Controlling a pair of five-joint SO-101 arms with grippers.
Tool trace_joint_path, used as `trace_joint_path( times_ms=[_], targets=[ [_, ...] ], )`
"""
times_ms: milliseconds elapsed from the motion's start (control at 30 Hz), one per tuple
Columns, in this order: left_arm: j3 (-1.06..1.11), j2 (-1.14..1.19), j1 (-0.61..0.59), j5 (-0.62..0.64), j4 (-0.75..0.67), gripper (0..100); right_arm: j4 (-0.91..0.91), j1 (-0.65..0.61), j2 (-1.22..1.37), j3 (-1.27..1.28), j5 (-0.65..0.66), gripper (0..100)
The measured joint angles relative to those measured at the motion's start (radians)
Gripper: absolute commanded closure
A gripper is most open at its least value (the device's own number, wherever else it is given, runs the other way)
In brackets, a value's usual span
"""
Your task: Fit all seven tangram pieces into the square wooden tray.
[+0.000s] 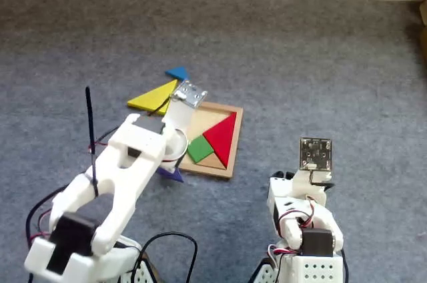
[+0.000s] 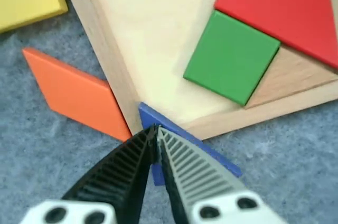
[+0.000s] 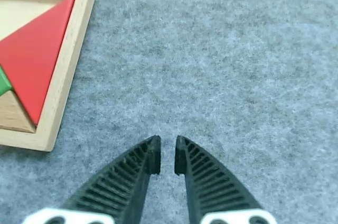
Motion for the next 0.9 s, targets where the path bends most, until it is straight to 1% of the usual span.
trace_joint_path(
  times_ms=[333, 433, 600, 733, 800, 900],
  targets=[
    [-0.114, 0.106, -0.002, 0.020, -0.002, 97, 0.000, 0.000, 0.000, 0.000, 0.000, 93.3],
    [-0.160, 0.112, 0.000, 0.060, 0.012, 97, 0.000, 0.000, 0.000, 0.000, 0.000, 93.3],
    [-0.244, 0.044, 0.000, 0.086, 0.117, 97, 0.000, 0.000, 0.000, 0.000, 0.000, 93.3],
    [-0.253, -0.052, 0.000, 0.087, 0.213, 97, 0.000, 0.000, 0.000, 0.000, 0.000, 93.3],
    [-0.233, -0.089, 0.002, 0.087, 0.245, 97, 0.000, 0.000, 0.000, 0.000, 0.000, 93.3],
    [-0.155, -0.107, 0.002, 0.087, 0.252, 97, 0.000, 0.000, 0.000, 0.000, 0.000, 93.3]
  ],
)
